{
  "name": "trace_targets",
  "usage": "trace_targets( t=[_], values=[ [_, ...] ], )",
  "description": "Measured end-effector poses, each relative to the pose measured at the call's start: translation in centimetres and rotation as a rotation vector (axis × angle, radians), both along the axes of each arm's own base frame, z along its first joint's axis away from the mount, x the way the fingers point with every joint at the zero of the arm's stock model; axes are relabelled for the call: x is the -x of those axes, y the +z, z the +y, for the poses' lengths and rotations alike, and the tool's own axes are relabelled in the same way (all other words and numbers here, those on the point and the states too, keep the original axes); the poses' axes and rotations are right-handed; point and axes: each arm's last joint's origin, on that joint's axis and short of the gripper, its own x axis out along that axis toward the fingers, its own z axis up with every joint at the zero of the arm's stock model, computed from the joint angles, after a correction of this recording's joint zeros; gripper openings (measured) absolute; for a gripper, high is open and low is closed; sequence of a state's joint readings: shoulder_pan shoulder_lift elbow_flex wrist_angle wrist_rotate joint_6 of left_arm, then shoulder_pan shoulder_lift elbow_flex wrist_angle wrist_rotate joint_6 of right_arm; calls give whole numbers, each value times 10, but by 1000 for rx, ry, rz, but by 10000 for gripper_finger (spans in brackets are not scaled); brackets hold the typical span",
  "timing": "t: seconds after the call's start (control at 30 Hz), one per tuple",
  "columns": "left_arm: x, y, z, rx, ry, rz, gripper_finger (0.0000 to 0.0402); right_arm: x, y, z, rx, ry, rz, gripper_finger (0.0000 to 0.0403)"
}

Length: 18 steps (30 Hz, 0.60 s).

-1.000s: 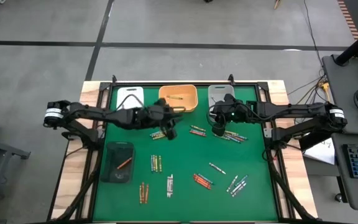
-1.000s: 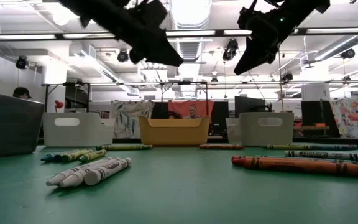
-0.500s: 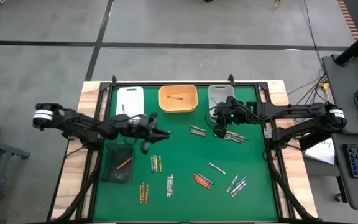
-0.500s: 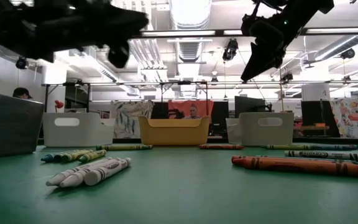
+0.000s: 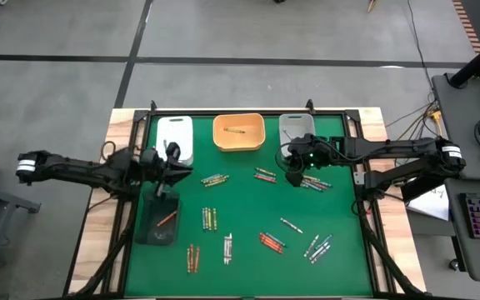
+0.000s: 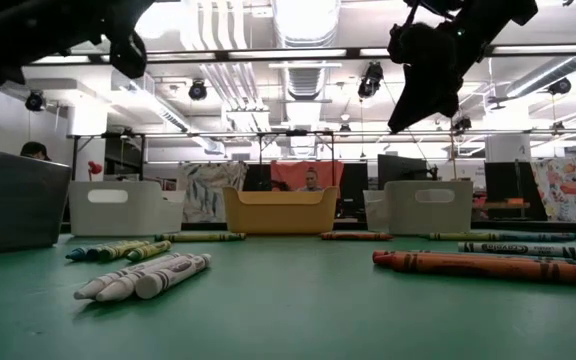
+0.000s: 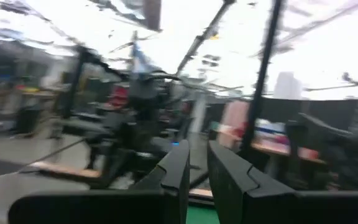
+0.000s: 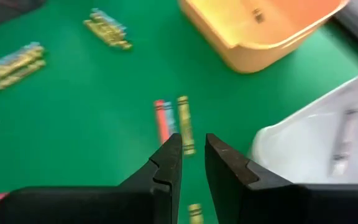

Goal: Sort crayons
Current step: Put the green crayon into the yellow bin

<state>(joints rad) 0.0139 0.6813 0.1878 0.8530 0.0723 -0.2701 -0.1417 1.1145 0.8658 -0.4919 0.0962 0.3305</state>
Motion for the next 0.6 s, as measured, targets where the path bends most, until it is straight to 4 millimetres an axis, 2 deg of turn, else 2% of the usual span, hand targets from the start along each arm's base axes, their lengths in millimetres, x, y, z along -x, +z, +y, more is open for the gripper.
trace_targets(
  t=[0.13, 0.3, 0.43, 0.6],
  values=[
    [-3, 9, 2, -19, 89, 125, 39, 0, 0, 2, -112, 1, -20, 59],
    [-6, 26, 6, -49, 203, 447, 39, 1, -2, 6, -288, -20, -8, 59],
    [-1, 41, 8, -63, 276, 640, 39, 9, -8, 9, -411, -78, 89, 59],
    [8, 53, 9, -31, 310, 762, 39, 24, -17, 11, -479, -200, 254, 59]
  ],
)
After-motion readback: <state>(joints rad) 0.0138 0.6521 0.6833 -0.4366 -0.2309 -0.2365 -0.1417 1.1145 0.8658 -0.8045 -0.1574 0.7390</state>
